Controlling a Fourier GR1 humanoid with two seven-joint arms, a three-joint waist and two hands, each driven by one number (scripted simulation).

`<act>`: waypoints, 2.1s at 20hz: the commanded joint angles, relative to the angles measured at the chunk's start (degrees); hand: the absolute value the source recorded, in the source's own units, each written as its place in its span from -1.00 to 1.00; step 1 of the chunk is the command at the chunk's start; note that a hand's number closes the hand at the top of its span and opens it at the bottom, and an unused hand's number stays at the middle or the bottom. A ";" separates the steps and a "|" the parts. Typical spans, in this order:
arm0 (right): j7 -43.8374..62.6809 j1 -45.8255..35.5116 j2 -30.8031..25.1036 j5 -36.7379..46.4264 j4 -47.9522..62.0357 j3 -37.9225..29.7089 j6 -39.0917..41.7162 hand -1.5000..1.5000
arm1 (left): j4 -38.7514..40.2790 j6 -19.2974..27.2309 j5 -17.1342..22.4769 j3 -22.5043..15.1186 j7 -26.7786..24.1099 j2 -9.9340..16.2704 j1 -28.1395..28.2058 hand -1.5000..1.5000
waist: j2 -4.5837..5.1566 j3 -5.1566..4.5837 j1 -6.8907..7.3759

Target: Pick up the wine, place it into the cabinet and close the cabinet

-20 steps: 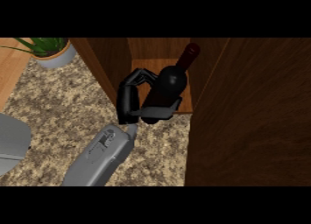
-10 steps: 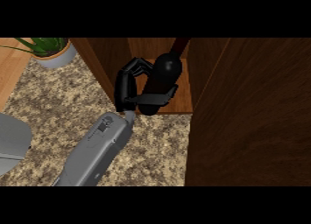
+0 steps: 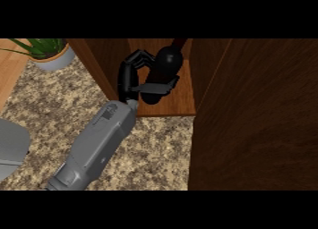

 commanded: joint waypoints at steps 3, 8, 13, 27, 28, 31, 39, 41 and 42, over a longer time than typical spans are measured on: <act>1.76 3.33 0.72 -4.55 -6.95 0.81 0.35 -1.00 | 11.95 1.69 1.16 2.57 -4.74 -0.28 -7.85 1.00 | 0.36 0.00 -1.41; 2.24 1.02 -0.23 -4.04 -5.64 -0.02 -0.28 -1.00 | 16.25 1.38 1.18 5.09 -10.56 -0.27 -9.72 1.00 | 0.33 -0.01 -0.88; 5.12 -1.44 -0.58 -5.20 -7.34 0.33 -1.51 -1.00 | 19.93 0.96 1.09 8.30 -12.31 -0.26 -12.65 1.00 | 0.31 -0.03 -0.91; 0.82 -0.20 0.82 -3.19 -2.90 0.61 -0.45 -1.00 | 28.53 -6.33 6.72 16.98 -14.34 -0.15 -16.87 1.00 | 0.64 -0.01 -1.10; -1.09 3.96 1.89 -1.45 -5.11 4.20 1.27 -1.00 | 29.56 -7.79 6.80 17.38 -15.26 1.37 -16.50 1.00 | 0.85 -0.01 -1.98; -2.33 3.40 2.07 -1.36 -3.04 4.18 1.47 -1.00 | 30.82 -6.78 7.68 17.26 -17.15 -0.29 -15.74 1.00 | 0.90 -0.02 -2.19; -1.76 0.06 2.01 -1.08 -1.64 2.86 -0.16 -1.00 | 34.36 -5.84 5.32 17.21 -16.64 1.30 -18.24 1.00 | 0.95 -0.03 -1.61; -1.01 1.79 1.71 -0.88 -3.22 3.22 0.12 -1.00 | 34.59 -5.80 4.13 16.24 -17.44 0.26 -16.24 -1.00 | 0.59 -0.01 -0.97; -0.24 2.84 1.17 -1.67 -5.42 4.35 1.02 -1.00 | 35.08 -4.43 5.06 17.57 -17.33 1.74 -18.28 -1.00 | 1.00 -0.04 -2.36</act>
